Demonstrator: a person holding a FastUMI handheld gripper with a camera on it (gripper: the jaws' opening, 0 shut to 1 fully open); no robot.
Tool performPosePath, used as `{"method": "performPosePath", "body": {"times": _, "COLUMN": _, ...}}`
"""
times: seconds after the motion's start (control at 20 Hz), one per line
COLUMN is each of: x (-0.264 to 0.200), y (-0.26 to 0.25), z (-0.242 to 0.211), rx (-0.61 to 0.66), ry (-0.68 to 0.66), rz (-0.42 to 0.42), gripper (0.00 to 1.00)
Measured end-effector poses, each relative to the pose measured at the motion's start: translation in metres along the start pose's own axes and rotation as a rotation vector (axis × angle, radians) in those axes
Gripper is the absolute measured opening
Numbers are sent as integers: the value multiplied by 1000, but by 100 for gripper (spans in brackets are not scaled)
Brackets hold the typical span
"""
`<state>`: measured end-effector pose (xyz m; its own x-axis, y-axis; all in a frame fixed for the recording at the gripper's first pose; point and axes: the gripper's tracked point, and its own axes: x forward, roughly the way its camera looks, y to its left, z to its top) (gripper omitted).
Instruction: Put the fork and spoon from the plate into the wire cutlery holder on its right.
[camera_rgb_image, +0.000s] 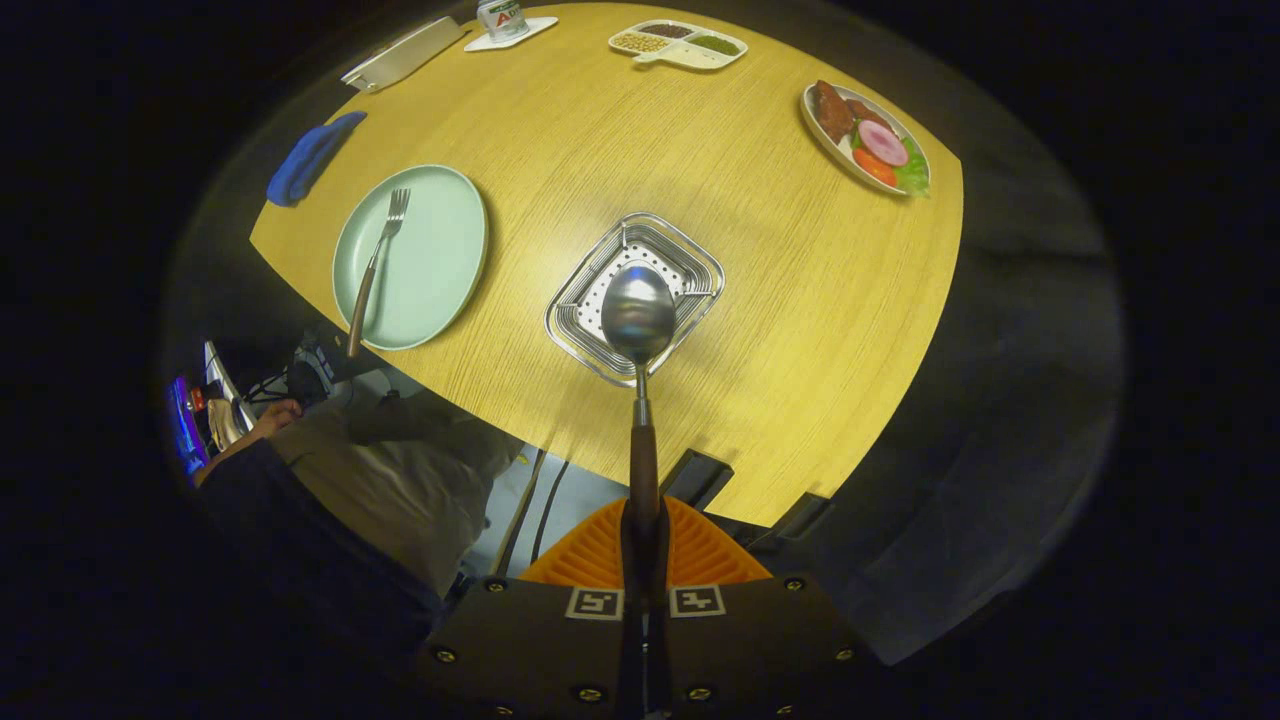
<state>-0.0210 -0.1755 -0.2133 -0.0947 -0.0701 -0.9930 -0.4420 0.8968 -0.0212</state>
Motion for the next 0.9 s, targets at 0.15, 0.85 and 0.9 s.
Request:
{"method": "performPosePath", "body": {"times": 0.15, "x": 11, "y": 3, "z": 14, "rx": -10, "ry": 54, "rz": 12, "gripper": 4}}
{"method": "performPosePath", "body": {"times": 0.85, "x": -67, "y": -2, "z": 78, "rx": 120, "ry": -317, "rz": -7, "gripper": 29}}
{"method": "performPosePath", "body": {"times": 0.9, "x": -74, "y": 12, "z": 77, "rx": 128, "ry": -356, "rz": 22, "gripper": 29}}
